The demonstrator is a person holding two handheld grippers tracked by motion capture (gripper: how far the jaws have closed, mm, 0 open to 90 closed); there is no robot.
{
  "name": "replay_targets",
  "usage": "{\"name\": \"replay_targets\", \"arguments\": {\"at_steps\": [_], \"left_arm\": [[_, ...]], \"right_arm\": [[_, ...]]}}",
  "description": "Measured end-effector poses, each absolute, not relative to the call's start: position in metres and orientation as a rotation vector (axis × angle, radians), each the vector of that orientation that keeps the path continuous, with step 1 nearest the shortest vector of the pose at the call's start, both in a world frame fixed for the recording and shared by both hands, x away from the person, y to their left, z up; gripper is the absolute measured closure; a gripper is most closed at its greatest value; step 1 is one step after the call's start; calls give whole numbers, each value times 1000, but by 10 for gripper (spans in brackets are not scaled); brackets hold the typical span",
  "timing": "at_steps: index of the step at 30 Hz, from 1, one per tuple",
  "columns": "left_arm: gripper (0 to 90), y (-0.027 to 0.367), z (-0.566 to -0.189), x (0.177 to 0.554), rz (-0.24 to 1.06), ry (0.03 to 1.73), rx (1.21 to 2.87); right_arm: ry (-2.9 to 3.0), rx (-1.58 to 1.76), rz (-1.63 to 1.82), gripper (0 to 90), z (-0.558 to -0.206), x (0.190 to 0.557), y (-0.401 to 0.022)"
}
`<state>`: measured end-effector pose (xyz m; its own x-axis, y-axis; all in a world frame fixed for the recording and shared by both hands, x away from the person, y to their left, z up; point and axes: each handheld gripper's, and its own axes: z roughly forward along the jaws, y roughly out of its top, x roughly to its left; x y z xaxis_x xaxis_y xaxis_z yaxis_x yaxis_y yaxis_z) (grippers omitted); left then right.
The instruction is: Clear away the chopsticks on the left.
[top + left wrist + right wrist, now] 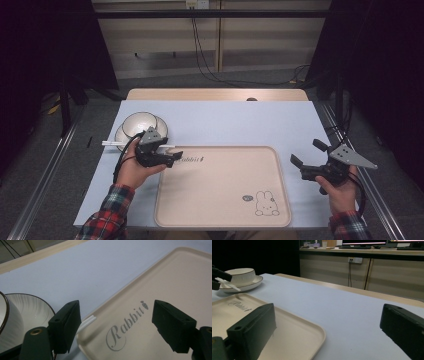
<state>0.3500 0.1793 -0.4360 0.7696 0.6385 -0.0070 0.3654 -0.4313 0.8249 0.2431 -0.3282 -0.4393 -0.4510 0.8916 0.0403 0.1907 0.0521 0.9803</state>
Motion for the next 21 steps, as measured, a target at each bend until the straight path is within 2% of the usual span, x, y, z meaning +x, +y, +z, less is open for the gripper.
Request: {"name": "replay_targets", "arguments": {"at_steps": [3,12,21], "left_arm": [[276,178,-436,352,380,742,2109],[306,175,-438,356,381,718,2164],[385,174,-437,362,419,647,2259]], "right_arm": [[1720,1082,1440,0,-439,243,-329],[1750,1051,1445,0,-439,242,-327],[1750,1042,1436,0,-439,242,-327]]}}
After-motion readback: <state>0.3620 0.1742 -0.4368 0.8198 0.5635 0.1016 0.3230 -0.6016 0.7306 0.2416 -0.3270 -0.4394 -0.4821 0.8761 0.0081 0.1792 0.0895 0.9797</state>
